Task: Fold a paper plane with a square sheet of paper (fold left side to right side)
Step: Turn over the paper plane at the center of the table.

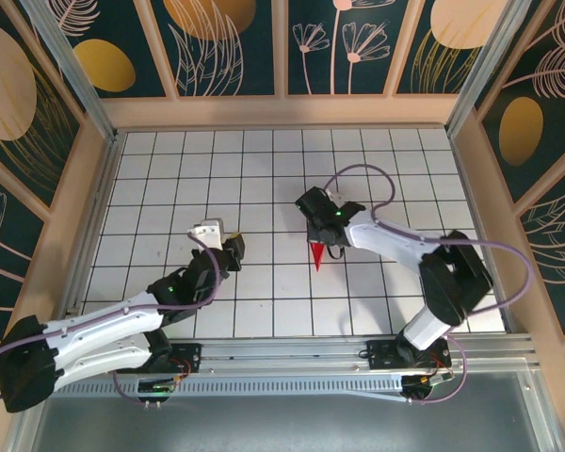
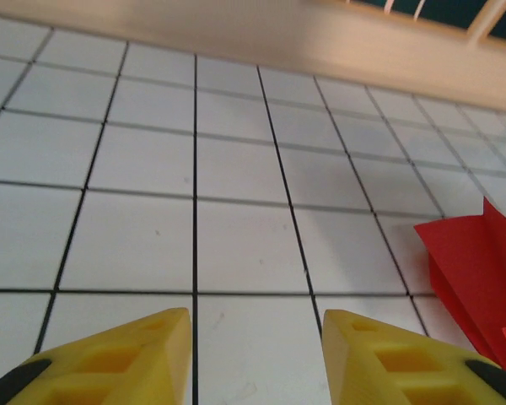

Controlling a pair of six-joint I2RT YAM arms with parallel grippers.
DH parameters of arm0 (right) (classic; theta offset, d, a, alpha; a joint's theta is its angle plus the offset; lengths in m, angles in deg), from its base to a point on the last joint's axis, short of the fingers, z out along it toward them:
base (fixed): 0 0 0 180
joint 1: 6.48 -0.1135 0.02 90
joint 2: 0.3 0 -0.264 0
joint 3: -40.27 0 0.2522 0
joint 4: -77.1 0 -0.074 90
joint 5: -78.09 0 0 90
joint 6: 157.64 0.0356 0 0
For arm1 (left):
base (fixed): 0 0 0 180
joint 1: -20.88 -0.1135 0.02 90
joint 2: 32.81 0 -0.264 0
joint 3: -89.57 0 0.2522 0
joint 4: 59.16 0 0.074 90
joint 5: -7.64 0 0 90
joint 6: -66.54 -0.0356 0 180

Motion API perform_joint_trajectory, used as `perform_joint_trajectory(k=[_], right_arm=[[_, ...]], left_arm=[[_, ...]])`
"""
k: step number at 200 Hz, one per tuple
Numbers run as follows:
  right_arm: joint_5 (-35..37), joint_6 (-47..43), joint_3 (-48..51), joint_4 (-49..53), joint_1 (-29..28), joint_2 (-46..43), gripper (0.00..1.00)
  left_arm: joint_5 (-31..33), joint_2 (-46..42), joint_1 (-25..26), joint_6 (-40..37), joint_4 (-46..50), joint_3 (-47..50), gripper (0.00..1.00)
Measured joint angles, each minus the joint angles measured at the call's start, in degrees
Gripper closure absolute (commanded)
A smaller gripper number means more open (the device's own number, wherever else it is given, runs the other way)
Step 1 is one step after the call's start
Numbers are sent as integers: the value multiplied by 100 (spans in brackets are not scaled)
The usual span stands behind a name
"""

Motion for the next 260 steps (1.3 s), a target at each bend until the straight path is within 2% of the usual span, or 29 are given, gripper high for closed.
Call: perform_joint_trajectory(k=[30,44,64,84,105,140,175,227,260], right_arm=[[-107,-229,140,-400,83,-966,100],[-426,-367,391,-833,273,-1473,100],[-1333,-479,1056,-1700,787,-2214,100],[-2319,-474,1770,-2588,1290,-2743,100],[-3241,-474,2177,-3294,1440,-2852,100],[-4677,-352,2496,-4590,1438,-2518,100],[-5423,-66,2723,-5716,1318,-1622,100],[-5523,13,2717,-6524,743,-57,100],[-5510,179,2688,-7034,695,859,100]], left_arm=[[350,-540,-2,-17,-33,55,53],[481,-767,-2,0,-50,142,46],[632,-1084,-2,87,-81,317,40],[737,-1329,-2,184,-92,479,39],[782,-1495,-2,249,-98,566,37],[776,-1515,-2,332,-125,575,34],[772,-1390,-2,334,-127,575,33],[767,-1318,-2,330,-122,566,34],[765,-1318,-2,332,-122,560,34]])
